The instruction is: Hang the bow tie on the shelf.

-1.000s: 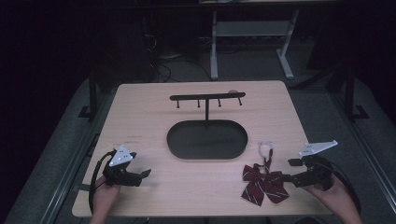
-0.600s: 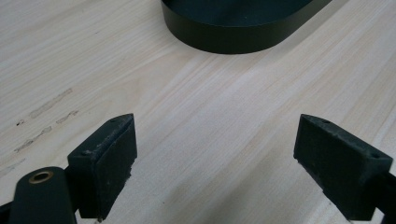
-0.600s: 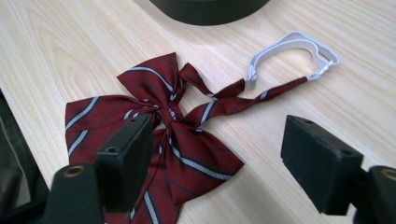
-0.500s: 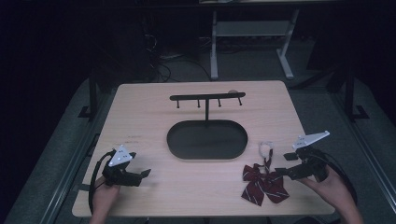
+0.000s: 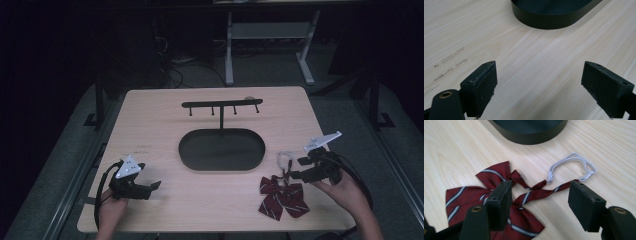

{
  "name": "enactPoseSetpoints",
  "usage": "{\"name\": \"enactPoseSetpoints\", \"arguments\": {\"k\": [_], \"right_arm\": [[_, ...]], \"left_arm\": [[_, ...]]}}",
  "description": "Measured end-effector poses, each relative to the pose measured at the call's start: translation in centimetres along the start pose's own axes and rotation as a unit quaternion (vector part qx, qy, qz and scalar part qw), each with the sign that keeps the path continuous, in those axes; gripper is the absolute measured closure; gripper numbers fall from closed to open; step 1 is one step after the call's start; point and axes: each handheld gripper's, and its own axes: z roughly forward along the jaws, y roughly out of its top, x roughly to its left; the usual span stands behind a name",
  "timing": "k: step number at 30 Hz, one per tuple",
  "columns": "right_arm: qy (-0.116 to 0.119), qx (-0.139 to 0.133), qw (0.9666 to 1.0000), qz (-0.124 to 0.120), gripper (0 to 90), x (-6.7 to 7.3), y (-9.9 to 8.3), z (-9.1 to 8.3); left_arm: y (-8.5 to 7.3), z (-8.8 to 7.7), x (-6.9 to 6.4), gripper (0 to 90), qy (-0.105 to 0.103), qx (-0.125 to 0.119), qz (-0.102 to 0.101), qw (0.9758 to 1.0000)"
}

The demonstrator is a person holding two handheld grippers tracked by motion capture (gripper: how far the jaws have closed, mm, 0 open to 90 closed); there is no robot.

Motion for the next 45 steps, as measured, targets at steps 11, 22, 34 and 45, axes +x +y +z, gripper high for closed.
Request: {"name": "enactPoseSetpoints", "arguments": {"k": [11, 22, 34, 45], "right_arm": [[-0.017, 0.032, 0.9991, 0.022, 39.4, -2.0, 1.9, 1.0], [-0.025, 0.066, 0.9972, 0.022, 39.6, -3.4, 4.2, 1.9], [-0.034, 0.105, 0.9933, 0.036, 42.1, -5.2, 5.7, 4.2], [-0.05, 0.138, 0.9879, 0.049, 51.2, -6.5, 5.8, 6.2]], "left_arm": [[0.0, 0.0, 0.0, 13.2, 0.0, 0.0, 0.001, 1.0], [0.0, 0.0, 0.0, 13.2, -0.001, -0.001, 0.0, 1.0], [0.1, 0.0, 0.0, 13.2, -0.002, -0.001, 0.0, 1.0], [0.1, -0.1, 0.1, 13.2, -0.003, -0.002, 0.001, 1.0]]}}
